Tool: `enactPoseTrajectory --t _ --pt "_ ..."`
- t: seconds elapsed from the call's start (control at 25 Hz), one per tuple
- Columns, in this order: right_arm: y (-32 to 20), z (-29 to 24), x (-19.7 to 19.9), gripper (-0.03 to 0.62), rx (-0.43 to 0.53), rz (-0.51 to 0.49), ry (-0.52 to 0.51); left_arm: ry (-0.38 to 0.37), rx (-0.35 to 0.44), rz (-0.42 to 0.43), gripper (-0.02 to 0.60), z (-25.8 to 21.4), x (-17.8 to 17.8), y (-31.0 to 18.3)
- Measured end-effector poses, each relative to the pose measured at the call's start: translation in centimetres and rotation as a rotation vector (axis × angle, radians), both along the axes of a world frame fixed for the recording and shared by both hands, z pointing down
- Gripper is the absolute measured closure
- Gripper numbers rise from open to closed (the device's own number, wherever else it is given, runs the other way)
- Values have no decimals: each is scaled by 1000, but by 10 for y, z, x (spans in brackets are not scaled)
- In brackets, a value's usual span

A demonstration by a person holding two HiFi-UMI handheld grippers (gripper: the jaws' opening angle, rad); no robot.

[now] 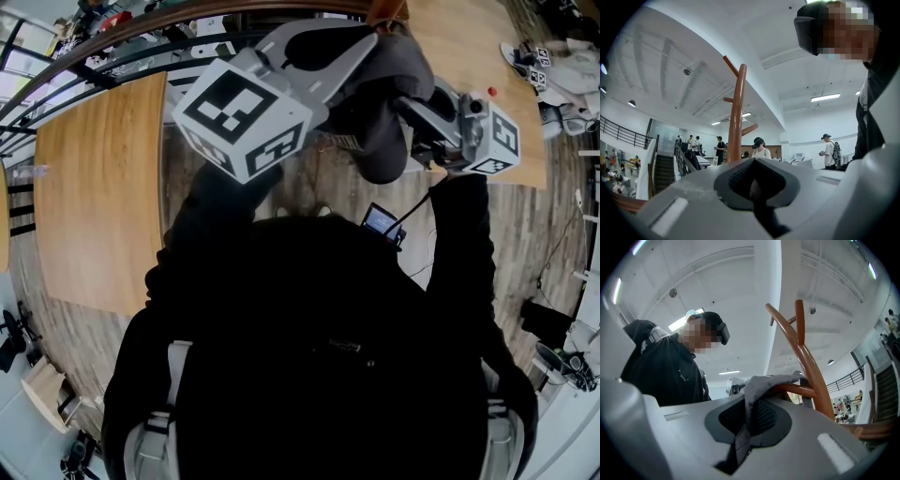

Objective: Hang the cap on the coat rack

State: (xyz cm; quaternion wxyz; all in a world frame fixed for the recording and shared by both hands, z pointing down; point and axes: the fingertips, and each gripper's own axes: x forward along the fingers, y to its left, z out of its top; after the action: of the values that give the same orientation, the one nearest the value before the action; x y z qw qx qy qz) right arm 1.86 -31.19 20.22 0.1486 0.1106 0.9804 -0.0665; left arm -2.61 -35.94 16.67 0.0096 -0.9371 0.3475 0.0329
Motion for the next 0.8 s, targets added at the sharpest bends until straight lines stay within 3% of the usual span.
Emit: enactPoseTrajectory --t 0.36,0.68,0.8 --pt "5 22 6 577 -24 -67 29 3 -24 -9 578 3 6 -5" --pt "47 26 -4 577 35 -197 94 27 1 62 578 -4 4 30" --pt "49 33 -1 577 44 -203 136 15 6 66 578 -2 14 32"
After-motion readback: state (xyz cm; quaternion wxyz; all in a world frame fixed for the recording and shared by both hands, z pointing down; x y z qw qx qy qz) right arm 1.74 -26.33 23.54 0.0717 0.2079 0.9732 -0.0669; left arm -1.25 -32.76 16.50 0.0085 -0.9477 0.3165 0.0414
